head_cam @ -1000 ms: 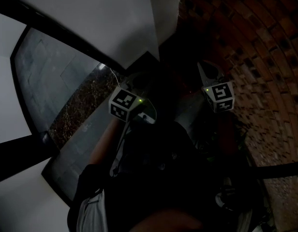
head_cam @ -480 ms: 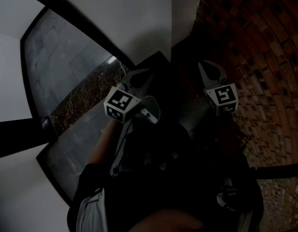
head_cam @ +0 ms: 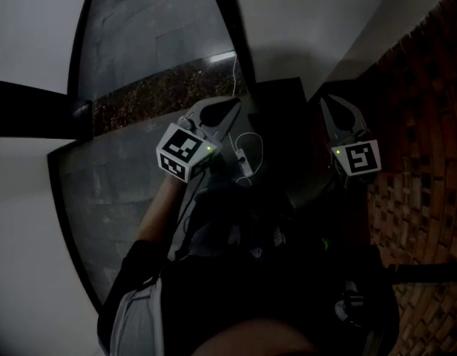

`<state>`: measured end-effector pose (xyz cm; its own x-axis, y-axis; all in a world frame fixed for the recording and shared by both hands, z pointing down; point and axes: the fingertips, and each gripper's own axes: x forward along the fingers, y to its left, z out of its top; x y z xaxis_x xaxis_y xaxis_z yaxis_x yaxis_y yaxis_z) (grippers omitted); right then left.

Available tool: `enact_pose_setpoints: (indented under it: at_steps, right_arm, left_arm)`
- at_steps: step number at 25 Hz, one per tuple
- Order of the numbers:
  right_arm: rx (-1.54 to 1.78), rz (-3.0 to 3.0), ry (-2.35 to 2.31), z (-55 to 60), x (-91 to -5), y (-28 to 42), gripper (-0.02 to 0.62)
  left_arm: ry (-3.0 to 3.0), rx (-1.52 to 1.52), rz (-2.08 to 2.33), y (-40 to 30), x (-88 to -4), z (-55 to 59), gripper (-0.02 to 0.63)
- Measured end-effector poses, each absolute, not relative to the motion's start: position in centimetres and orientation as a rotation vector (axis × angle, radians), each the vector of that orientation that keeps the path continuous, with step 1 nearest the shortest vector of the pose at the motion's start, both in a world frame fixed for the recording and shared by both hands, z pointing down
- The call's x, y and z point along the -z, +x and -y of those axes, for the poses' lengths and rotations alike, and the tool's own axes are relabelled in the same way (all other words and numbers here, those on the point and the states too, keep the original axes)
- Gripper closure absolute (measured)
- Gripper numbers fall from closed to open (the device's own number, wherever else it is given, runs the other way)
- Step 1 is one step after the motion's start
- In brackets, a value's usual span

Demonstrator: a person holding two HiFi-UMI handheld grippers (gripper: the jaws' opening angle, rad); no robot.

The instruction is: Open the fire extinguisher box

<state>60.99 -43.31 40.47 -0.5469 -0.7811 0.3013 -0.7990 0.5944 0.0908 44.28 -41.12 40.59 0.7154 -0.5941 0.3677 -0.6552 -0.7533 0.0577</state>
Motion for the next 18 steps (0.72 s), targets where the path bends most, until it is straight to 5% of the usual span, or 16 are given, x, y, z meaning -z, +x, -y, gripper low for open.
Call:
enact_pose_setpoints:
  at_steps: [18]
  right_arm:
    - [0.008,2.706,0.782,42.7,-36.3,30.3,0.595]
  left_arm:
    - [2.521,-0.152,1.537,12.3,-36.3,39.8,0.606]
